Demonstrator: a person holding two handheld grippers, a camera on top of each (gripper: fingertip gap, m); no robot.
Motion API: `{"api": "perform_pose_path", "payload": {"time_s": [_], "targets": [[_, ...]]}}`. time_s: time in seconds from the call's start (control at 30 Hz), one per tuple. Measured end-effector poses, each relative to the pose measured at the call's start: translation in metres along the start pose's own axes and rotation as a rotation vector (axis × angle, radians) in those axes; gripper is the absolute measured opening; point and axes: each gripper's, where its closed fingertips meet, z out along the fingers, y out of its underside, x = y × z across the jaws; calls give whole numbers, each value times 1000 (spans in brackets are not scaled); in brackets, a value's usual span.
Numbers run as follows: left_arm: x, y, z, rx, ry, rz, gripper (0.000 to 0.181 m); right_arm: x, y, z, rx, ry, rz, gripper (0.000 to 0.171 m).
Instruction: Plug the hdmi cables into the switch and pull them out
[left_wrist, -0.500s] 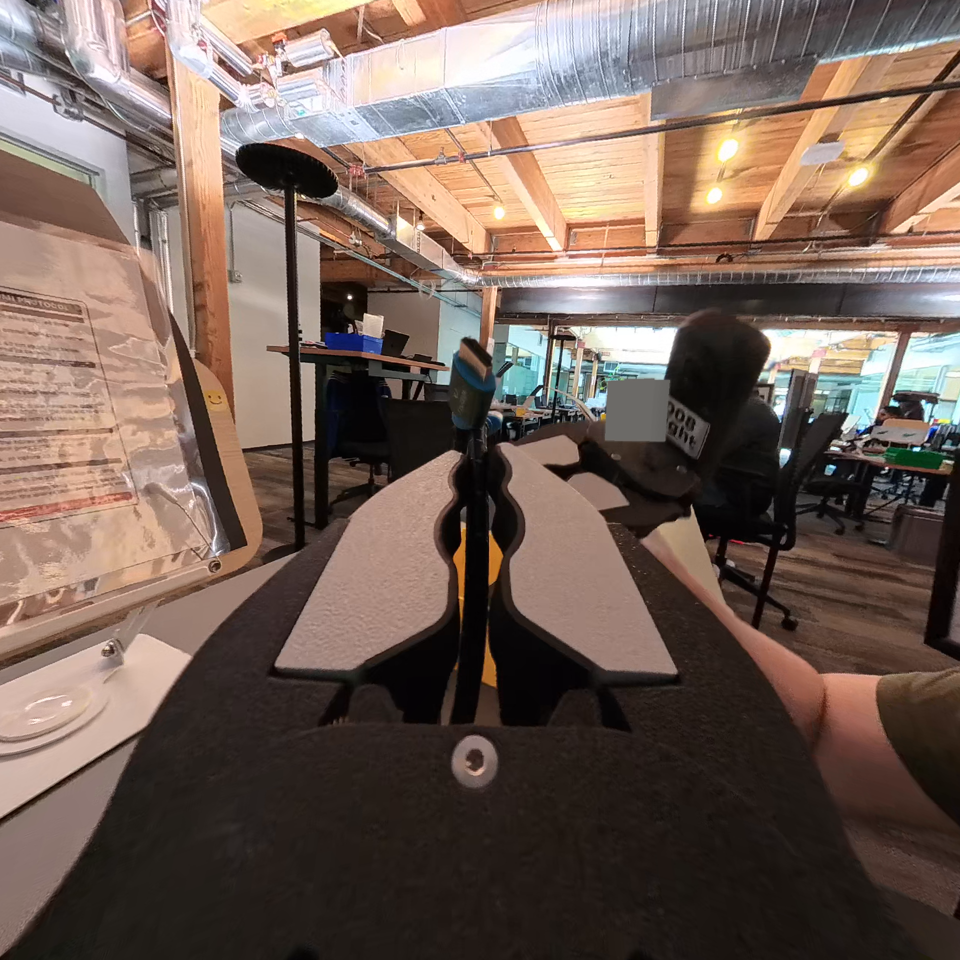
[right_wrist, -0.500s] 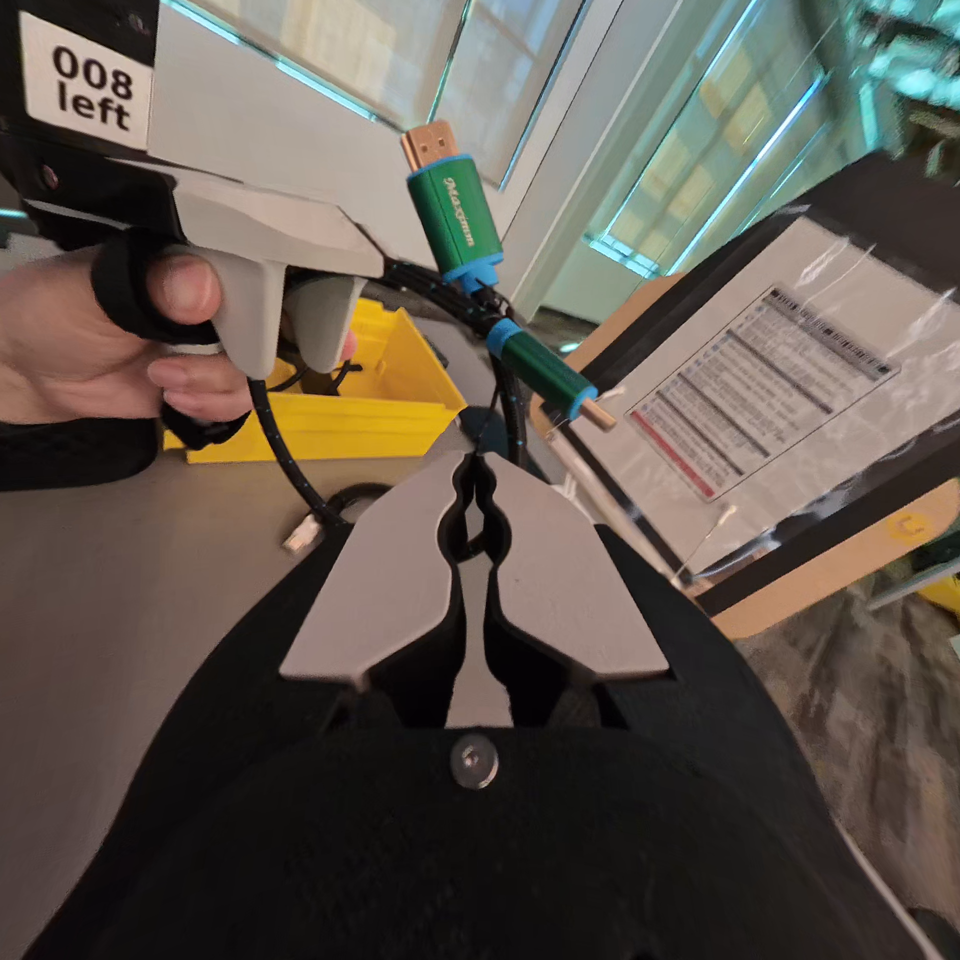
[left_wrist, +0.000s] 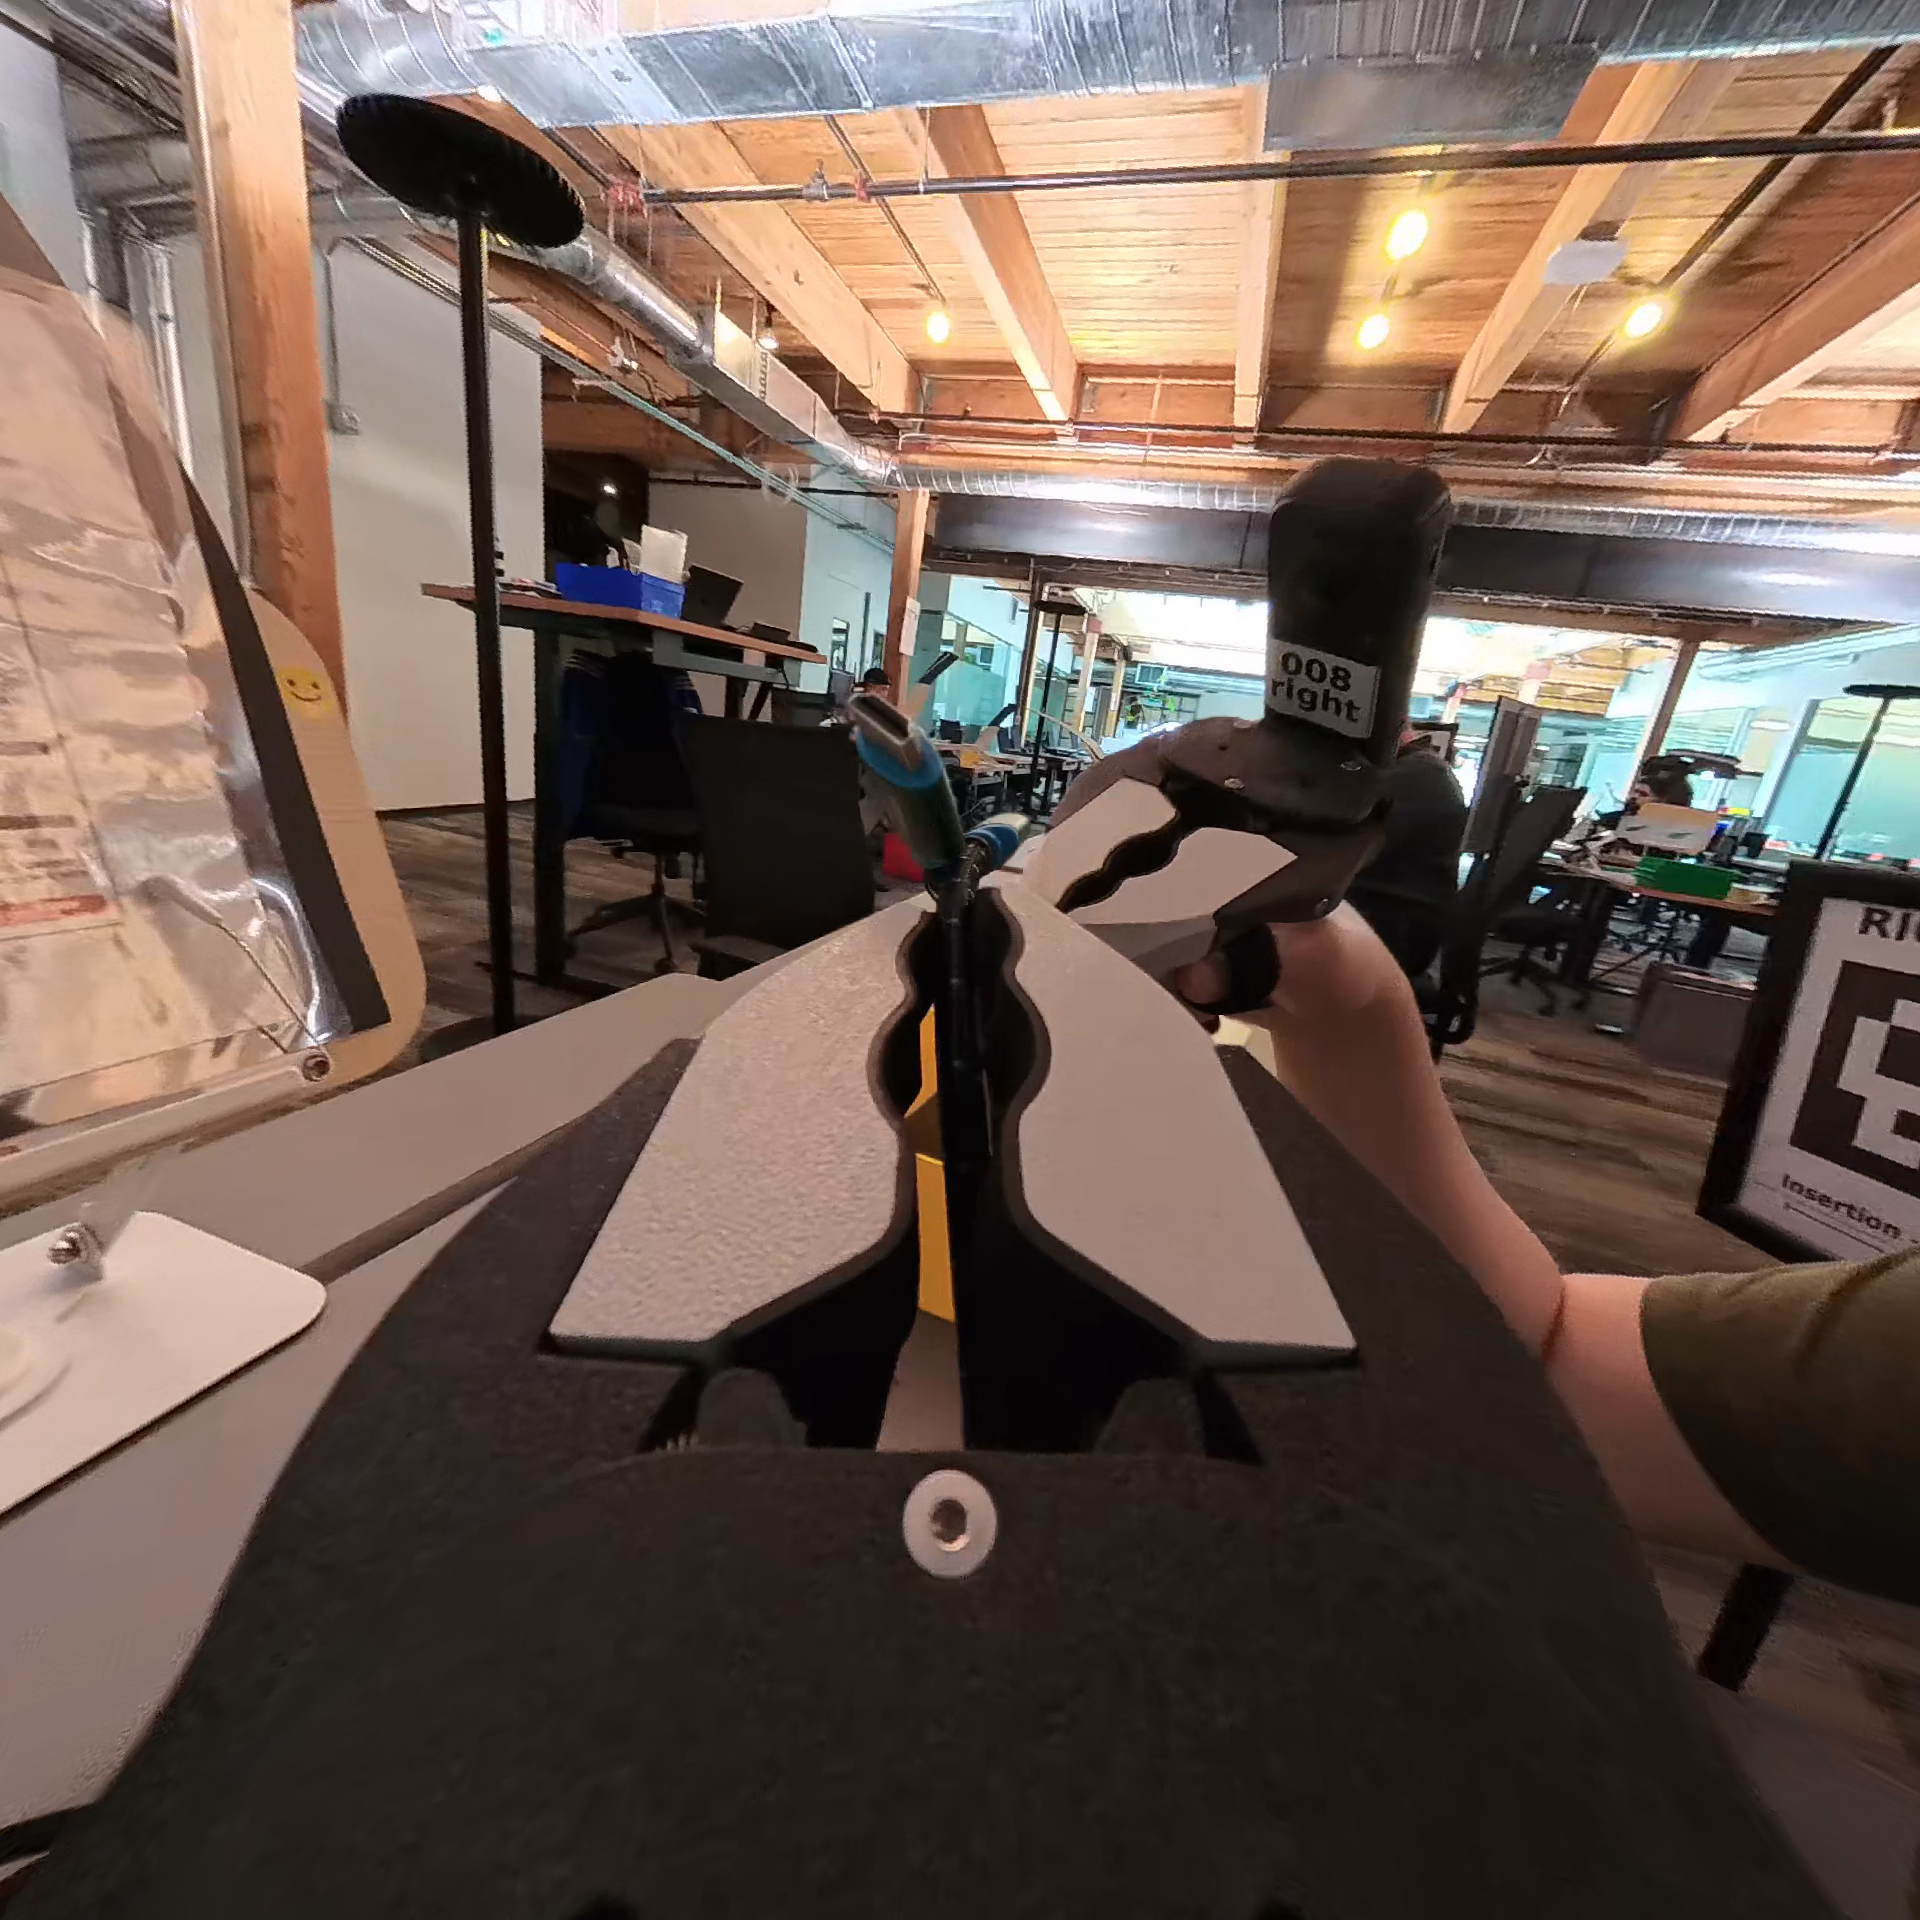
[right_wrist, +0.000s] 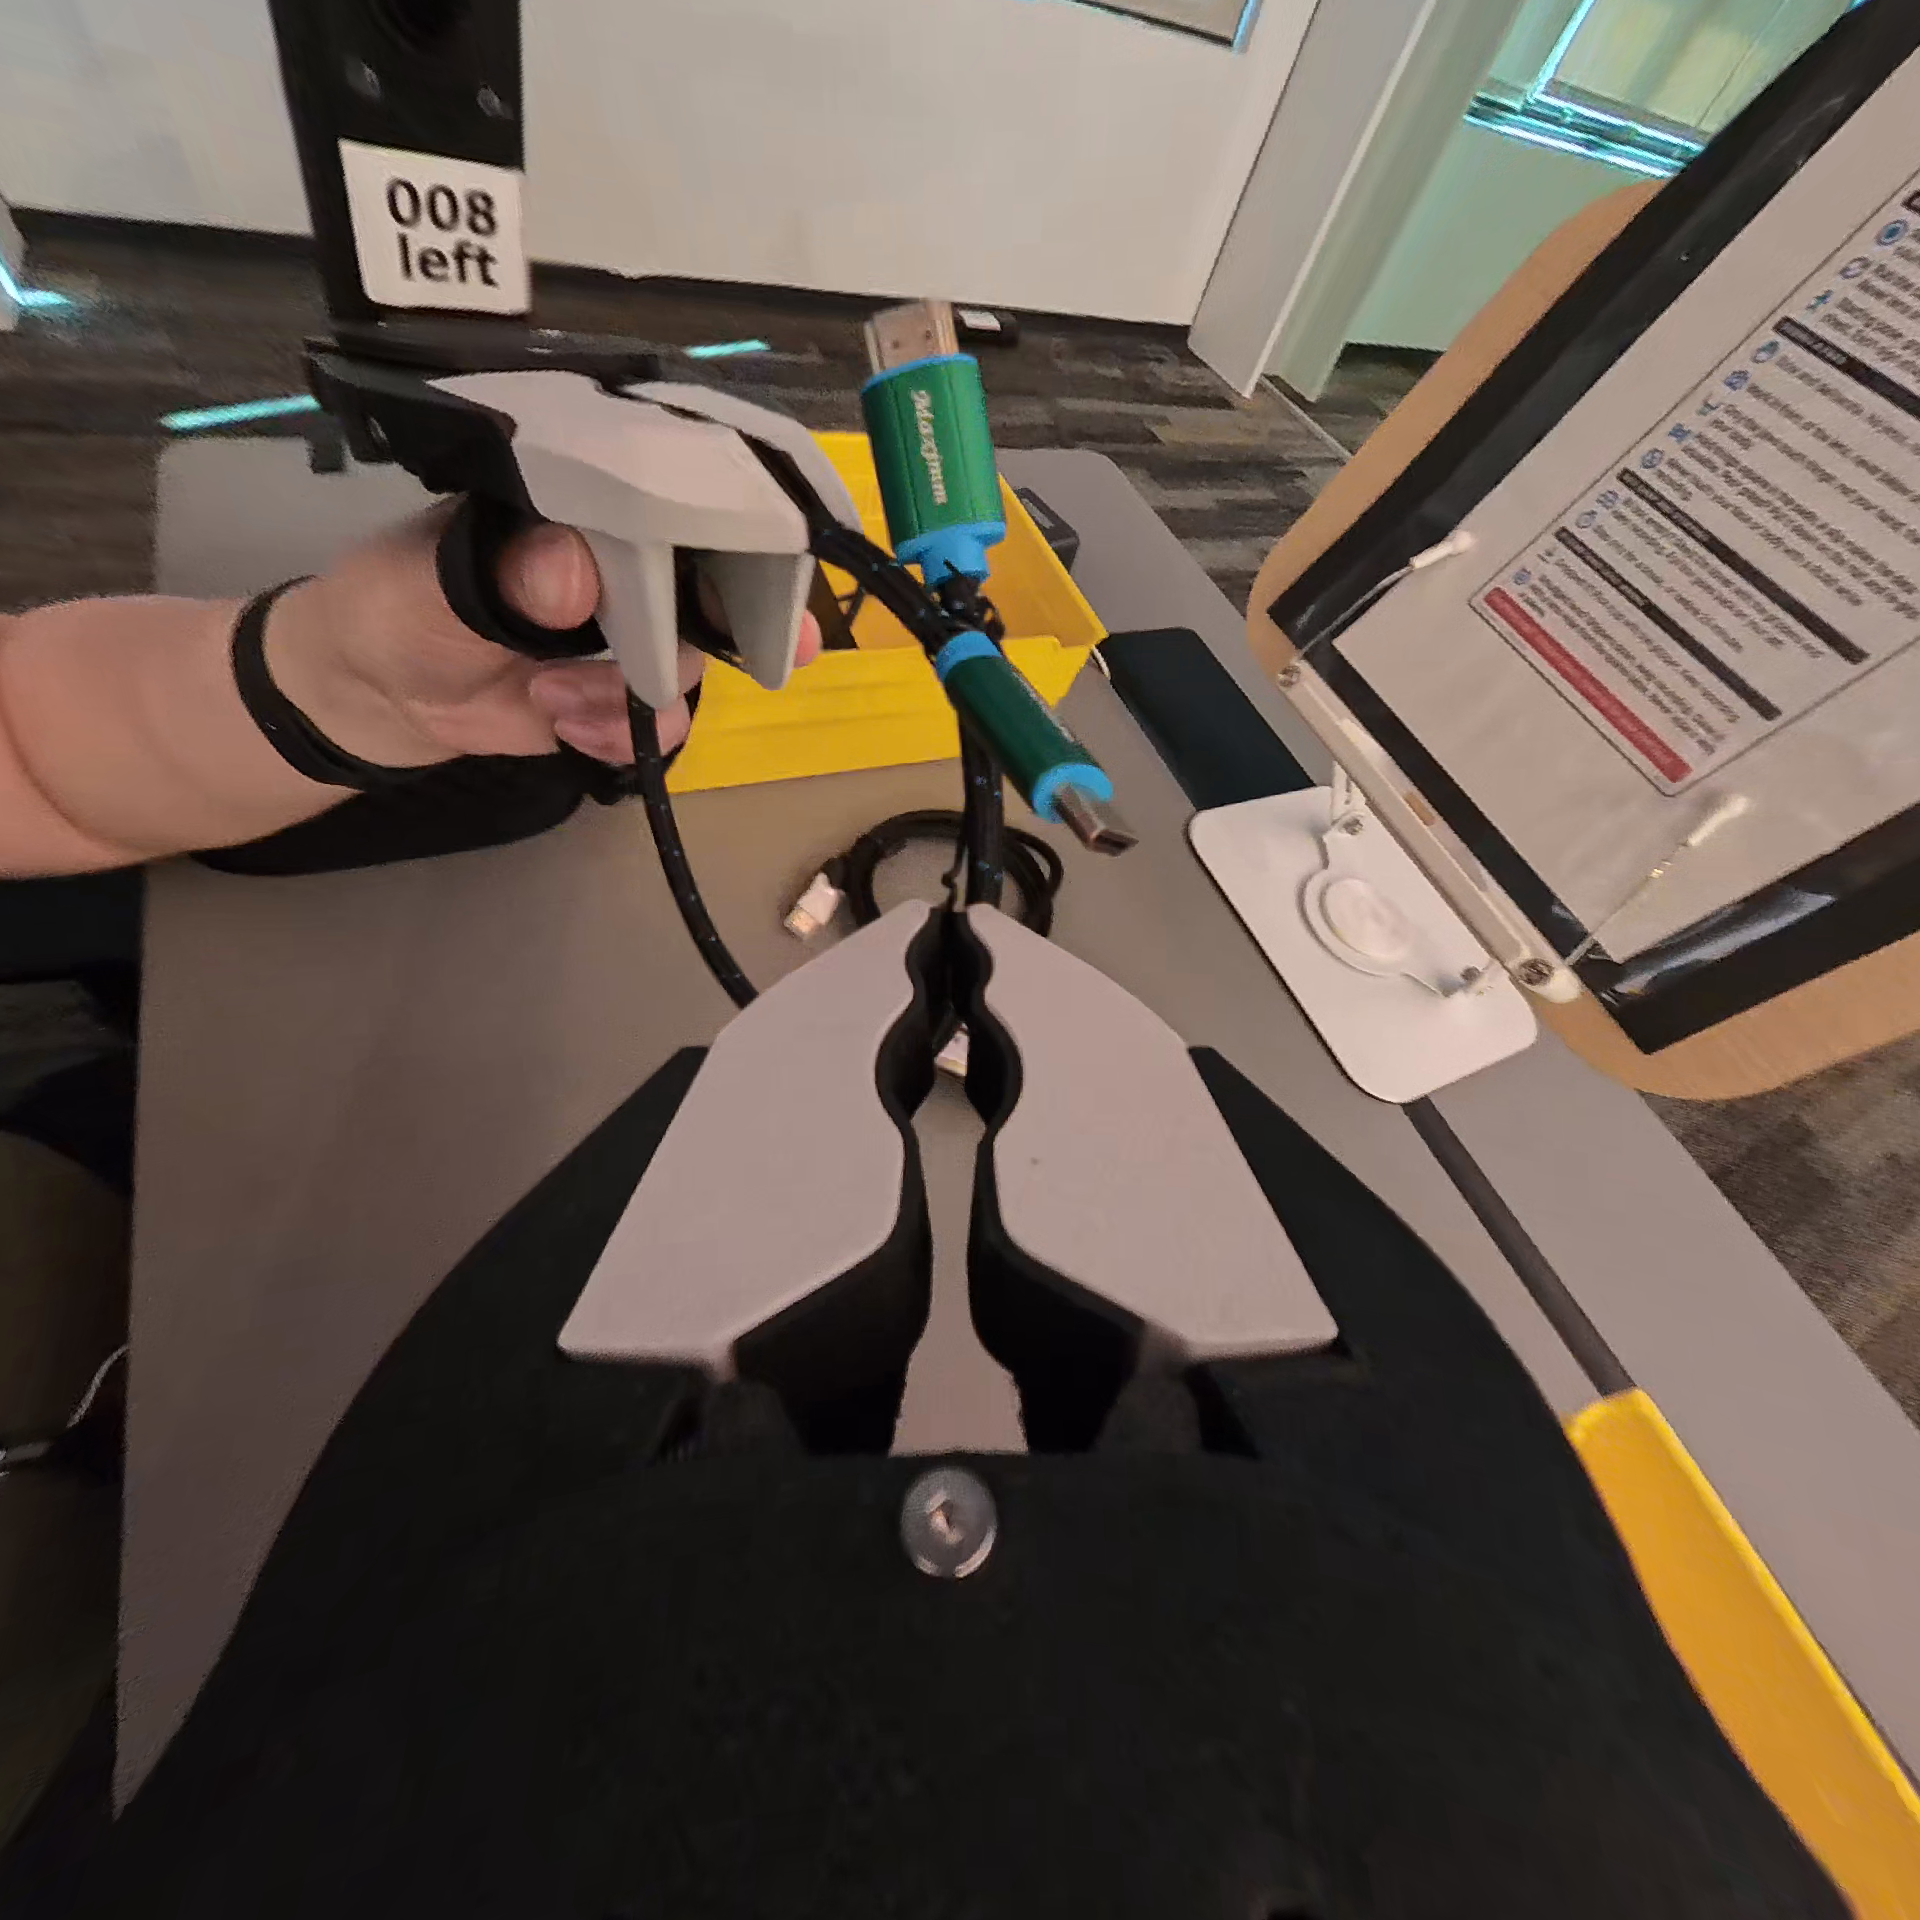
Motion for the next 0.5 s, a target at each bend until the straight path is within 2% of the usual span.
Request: {"api": "perform_pose_path", "payload": {"time_s": [0.07,0.17,0.23,0.33,0.5], "targets": [[1,1,1,-1,2,-5,7,-2,1,-1,-7,-6,-11,0],[-2,3,1,-13,-40,67,7,-15,-15,3,97,-66,-20,1],[2,8,4,-35,-44,100,7,-22,-12,15,69,-88,-24,1],[5,16,9,-59,-48,111,7,-21,-8,33,46,-34,-41,1],[-2,13,5,-30,-58,65,7,-18,-5,39,33,-14,-9,1]]}}
